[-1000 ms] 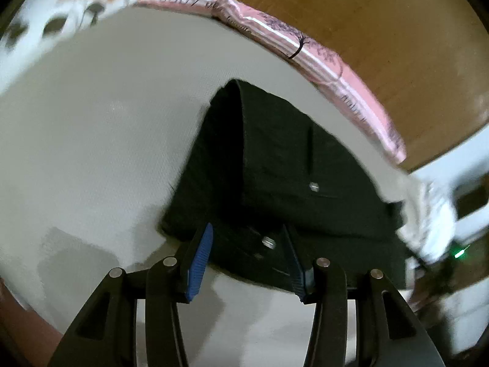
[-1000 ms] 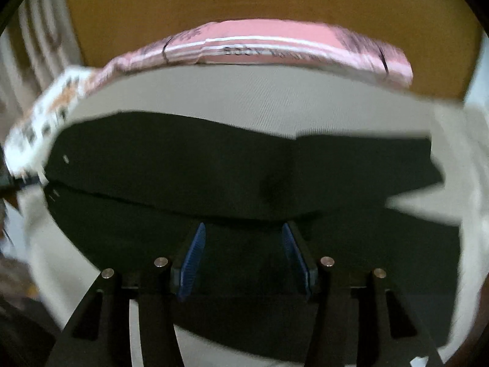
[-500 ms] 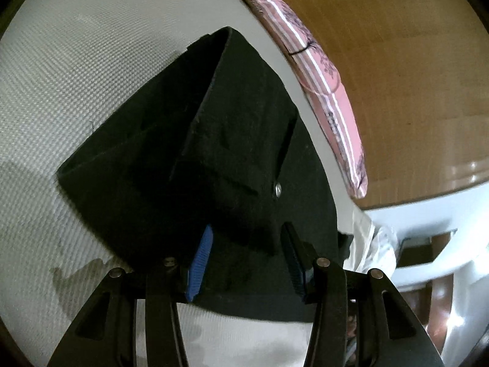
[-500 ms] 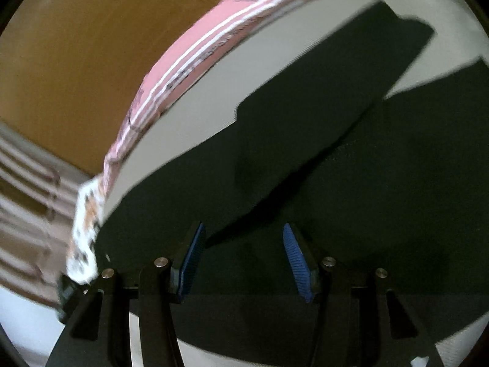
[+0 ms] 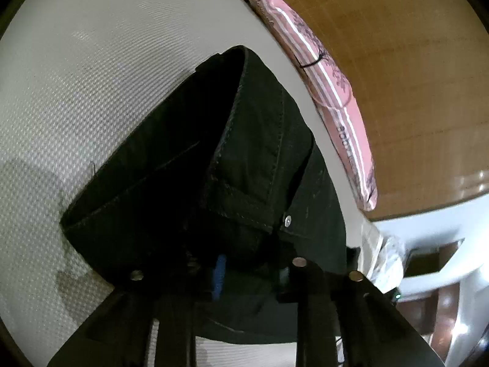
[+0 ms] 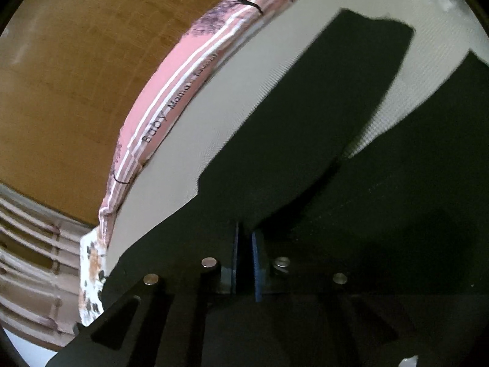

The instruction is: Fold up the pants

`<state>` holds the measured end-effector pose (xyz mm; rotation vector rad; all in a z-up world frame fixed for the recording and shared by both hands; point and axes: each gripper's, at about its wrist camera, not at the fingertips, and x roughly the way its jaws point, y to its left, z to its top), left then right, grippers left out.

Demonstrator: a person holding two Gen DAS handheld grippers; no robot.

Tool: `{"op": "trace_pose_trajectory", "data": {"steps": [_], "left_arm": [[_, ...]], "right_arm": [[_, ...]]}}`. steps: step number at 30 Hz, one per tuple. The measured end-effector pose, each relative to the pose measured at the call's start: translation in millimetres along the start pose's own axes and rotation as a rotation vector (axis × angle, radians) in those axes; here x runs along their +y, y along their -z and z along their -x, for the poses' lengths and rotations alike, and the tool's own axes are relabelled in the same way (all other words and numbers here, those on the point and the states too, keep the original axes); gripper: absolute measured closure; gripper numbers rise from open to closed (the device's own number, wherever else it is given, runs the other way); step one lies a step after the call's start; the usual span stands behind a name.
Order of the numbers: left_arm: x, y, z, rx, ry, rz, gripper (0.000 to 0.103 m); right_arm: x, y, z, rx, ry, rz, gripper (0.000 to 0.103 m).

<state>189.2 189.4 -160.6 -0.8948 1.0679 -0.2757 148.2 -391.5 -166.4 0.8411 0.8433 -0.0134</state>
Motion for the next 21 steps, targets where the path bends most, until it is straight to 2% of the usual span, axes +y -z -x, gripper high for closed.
{"op": "trace_pose_trajectory", "data": {"steps": [4,9,16,21], "left_arm": [[-12.8,-3.3,3.1,0.024,-0.054,-0.109,0.083],[-27.1,-6.0,14.9,0.079,-0.139,-0.287,0.083],[-36.4,4.9,12.9,0.180,-0.310,-0.551,0.083],[-37.7,16.4,12.6,0.183,-0.389,-0.671,0.082]], "right_arm": [[10.2,6.0,24.3,-0.040,0.051,0.092,0.098],[16.5,25.1,56.1,-0.049,0.060,0.145,0.098],[10.9,66.7,78.9,-0.001,0.088,0.158,0.098],[-4.4,91.5,75.6,0.064,0.120,0.128,0.098]]}}
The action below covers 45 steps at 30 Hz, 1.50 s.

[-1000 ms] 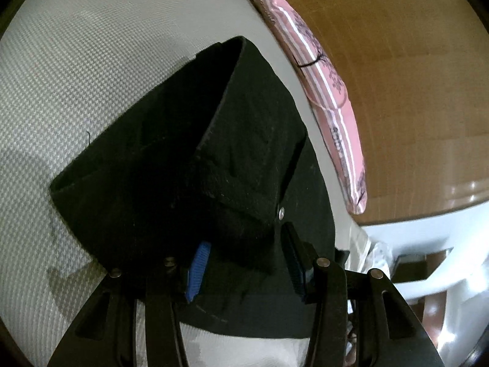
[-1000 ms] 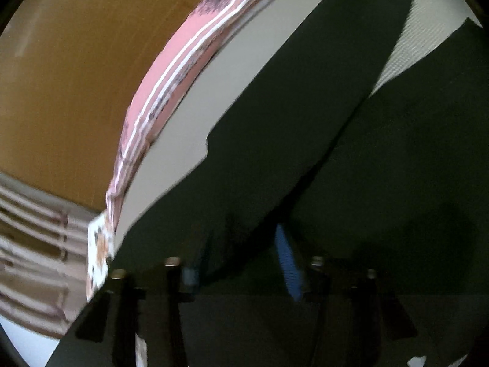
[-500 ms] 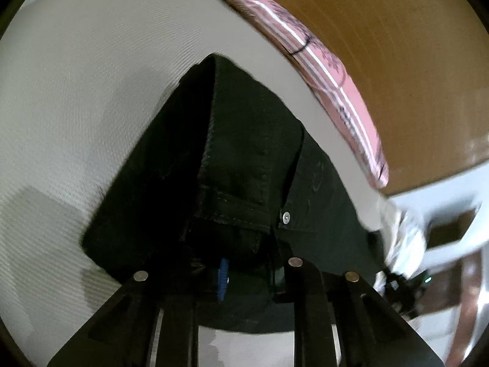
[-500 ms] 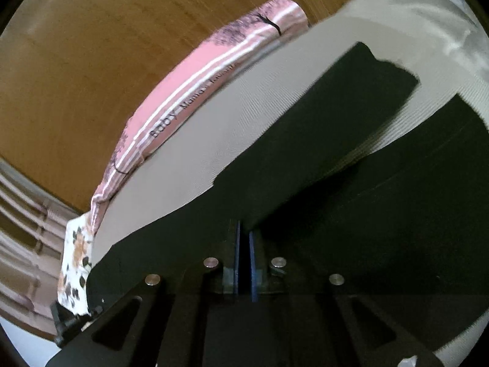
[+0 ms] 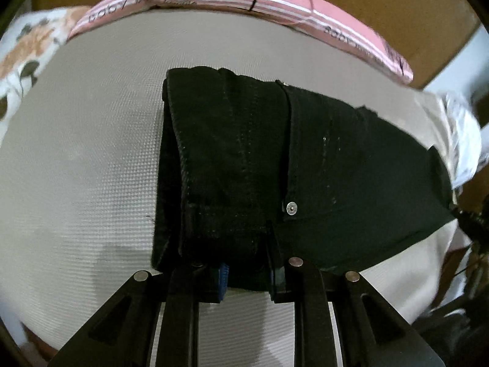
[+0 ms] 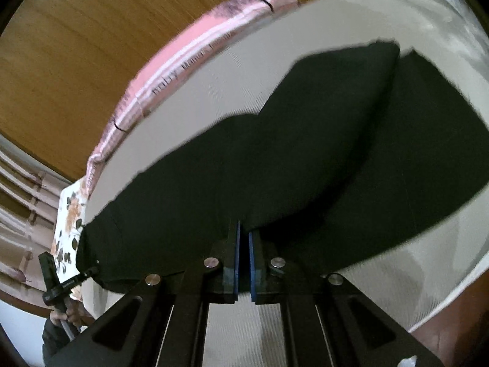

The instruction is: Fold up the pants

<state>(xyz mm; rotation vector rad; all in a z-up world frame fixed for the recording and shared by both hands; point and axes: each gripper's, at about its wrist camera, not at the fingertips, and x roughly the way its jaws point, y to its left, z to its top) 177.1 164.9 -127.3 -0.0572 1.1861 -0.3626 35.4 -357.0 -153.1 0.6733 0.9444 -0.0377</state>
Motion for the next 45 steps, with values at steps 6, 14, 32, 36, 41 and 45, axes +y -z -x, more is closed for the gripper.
{"op": "trace_pose_trajectory", "data": {"steps": [6,14,32,36,41,45], "left_arm": [[-12.6,8.4,-0.7,-0.021,-0.101,-0.064,0.076],[-9.1,23.6,24.5,0.014,-0.115,-0.033,0.062],[-185.4,2.1,21.9,-0.080,0.118,-0.418,0.062],[-242.6,1.6,-7.5,-0.053,0.181,-0.533,0.062],[-301.5,10.1,-45.0,-0.002,0.222,-0.655,0.062],[-345.5,15.8,-66.0,0.015,0.275,-0.732,0.062]], "right_arm": [[-17.3,7.7,-28.4,0.107,0.047,-0.051,0.099],[-34.3,3.2,-29.3,0.122,-0.043,-0.179,0.093],[-101.2,-60.4,-11.1,-0.063,-0.009,-0.301,0.074],[-124.3,-79.9,-11.4,-0.077,-0.011,-0.331,0.074],[-127.8,-89.8,-4.8,-0.072,-0.043,-0.294,0.091],[-123.8,-96.1,4.4,-0.078,-0.083,-0.267,0.094]]}}
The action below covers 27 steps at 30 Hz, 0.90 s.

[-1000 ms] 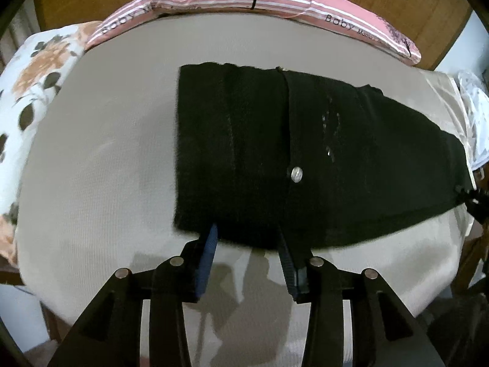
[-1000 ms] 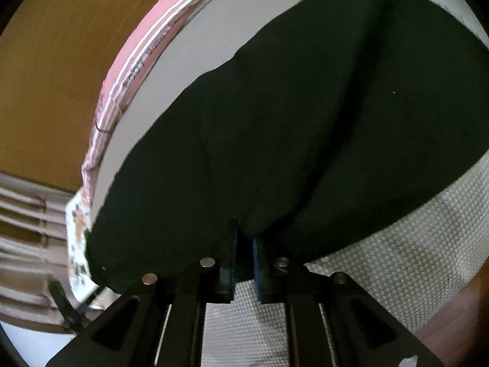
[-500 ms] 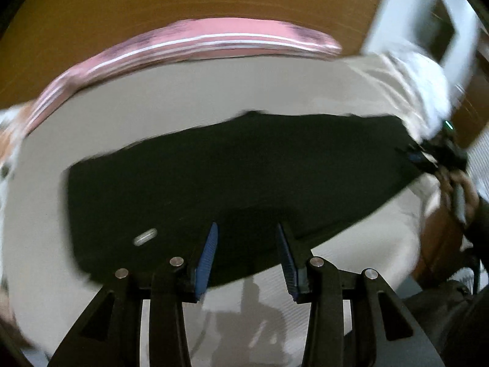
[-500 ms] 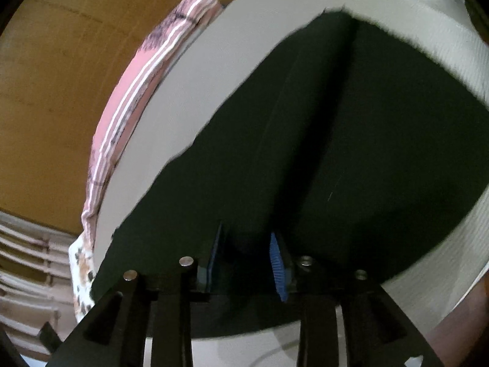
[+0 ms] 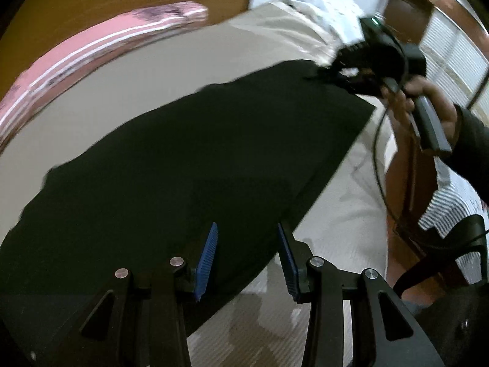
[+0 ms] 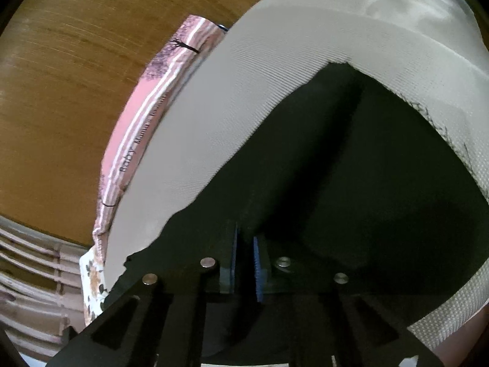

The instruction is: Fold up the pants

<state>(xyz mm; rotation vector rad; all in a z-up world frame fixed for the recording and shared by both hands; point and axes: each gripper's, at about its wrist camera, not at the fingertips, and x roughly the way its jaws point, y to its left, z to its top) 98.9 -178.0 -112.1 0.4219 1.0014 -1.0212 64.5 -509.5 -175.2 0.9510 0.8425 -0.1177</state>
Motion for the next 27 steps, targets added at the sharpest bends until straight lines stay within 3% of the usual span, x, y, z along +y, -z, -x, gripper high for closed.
{"op": "trace_pose_trajectory", "data": {"steps": [6,9,11,14,16,19,22,25,27], "left_arm": [[-38.5,-23.2,-39.4,0.010,0.024,-0.108,0.062],[-46.4,-28.9,-54.5,0.025,-0.027,-0.148,0.062],[-44.6,-31.0,-57.7,0.017,-0.020,-0.129,0.067],[-32.2,-32.2,-57.4,0.005,-0.010,-0.062,0.088],[-17.2,-31.7,-55.4,-0.003,0.045,0.015,0.090],[-1.7,-27.4,-55.1,-0.002,0.089,0.093,0.094],[4.8,-24.9,-54.1,-0.009,0.106,0.130,0.095],[7.9,-24.5,-55.1,-0.016,0.116,0.140,0.095],[10.0,-22.3,-55.2,-0.025,0.126,0.147,0.095]], "right_arm": [[12.2,-7.6,-0.8,0.019,0.002,0.016,0.094],[24.0,-12.0,-1.6,0.033,0.015,0.058,0.094],[35.8,-16.6,-4.9,0.050,0.029,0.097,0.094],[59.4,-26.3,-16.0,0.078,0.031,0.161,0.094],[80.8,-30.9,-30.6,0.104,0.036,0.217,0.094],[115.6,-35.4,-62.6,0.150,0.019,0.284,0.083],[140.9,-48.0,-77.6,0.113,-0.057,0.300,0.079],[140.3,-58.3,-69.2,0.076,-0.076,0.273,0.078],[128.2,-64.0,-60.0,0.058,-0.040,0.255,0.078]]}}
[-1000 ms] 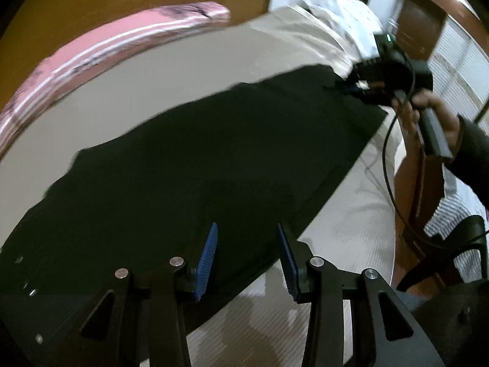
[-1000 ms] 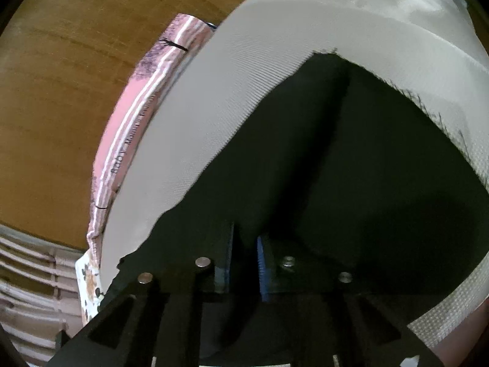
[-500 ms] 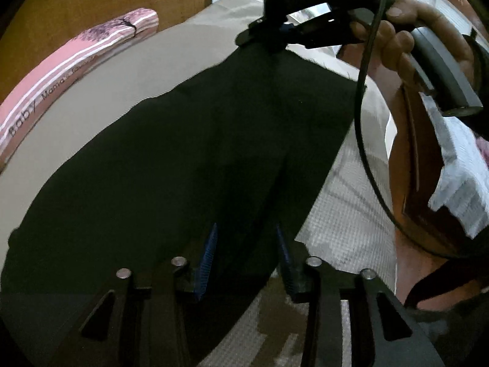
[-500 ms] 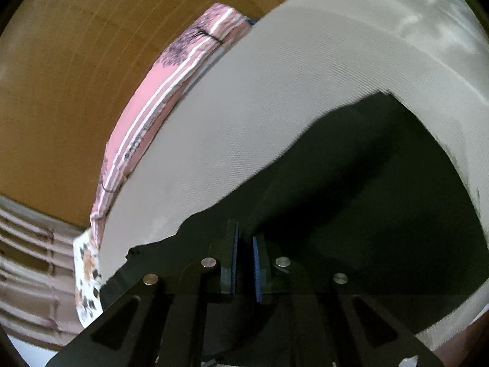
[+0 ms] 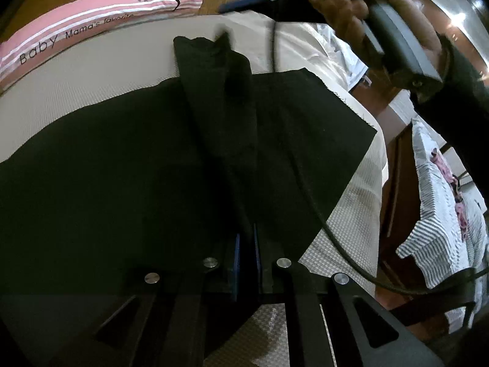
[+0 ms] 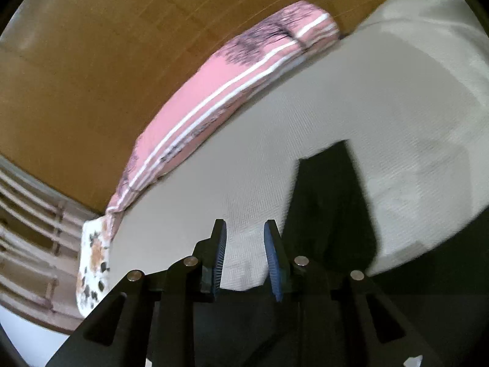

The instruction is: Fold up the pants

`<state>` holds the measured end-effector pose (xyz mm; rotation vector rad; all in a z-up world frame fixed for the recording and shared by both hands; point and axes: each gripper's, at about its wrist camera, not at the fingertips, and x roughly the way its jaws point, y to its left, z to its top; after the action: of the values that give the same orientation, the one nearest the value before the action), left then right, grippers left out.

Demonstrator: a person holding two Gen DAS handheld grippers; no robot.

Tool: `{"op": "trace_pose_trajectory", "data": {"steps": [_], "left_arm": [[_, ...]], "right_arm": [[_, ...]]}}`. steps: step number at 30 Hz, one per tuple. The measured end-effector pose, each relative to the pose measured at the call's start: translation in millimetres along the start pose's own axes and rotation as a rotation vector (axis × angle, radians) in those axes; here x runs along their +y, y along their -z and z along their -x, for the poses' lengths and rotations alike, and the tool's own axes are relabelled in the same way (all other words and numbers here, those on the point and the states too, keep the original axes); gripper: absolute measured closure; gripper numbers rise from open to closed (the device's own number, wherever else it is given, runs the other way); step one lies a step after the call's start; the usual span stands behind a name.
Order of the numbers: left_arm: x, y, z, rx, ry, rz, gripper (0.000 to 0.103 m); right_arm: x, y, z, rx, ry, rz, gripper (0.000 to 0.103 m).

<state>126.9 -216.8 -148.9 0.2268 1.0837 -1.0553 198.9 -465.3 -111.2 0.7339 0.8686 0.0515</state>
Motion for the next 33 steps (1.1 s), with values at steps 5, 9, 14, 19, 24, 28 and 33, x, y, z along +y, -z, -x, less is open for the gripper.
{"op": "trace_pose_trajectory", "data": {"steps": [5,9,14,19,24,28,33], "left_arm": [[4.3,0.5,-0.4,-0.007,0.023,0.007,0.095],[8.4,0.2,-0.7,-0.010,0.034,0.016,0.095],[9.6,0.0,-0.6,-0.010,0.036,0.020,0.095],[13.2,-1.1,-2.4,-0.008,0.046,0.029,0.094],[15.1,-0.8,-2.6,-0.006,0.045,0.030,0.094],[16.8,-3.1,-2.2,0.005,0.039,0.045,0.094],[2.4,-5.7,-1.2,0.022,-0.065,-0.017,0.094]], "right_arm": [[-52.4,0.8,14.2,-0.006,0.087,-0.103,0.078],[-76.5,-4.8,6.9,0.022,0.085,-0.165,0.078],[-83.0,-12.0,-14.9,0.036,0.113,-0.170,0.078],[-89.7,-22.7,-33.5,0.042,0.125,-0.197,0.078],[-83.1,-28.0,-30.4,0.022,0.112,-0.177,0.098],[-63.4,-28.4,0.5,-0.053,0.131,-0.102,0.099],[-58.8,-19.1,77.9,-0.170,0.183,-0.080,0.099]]}}
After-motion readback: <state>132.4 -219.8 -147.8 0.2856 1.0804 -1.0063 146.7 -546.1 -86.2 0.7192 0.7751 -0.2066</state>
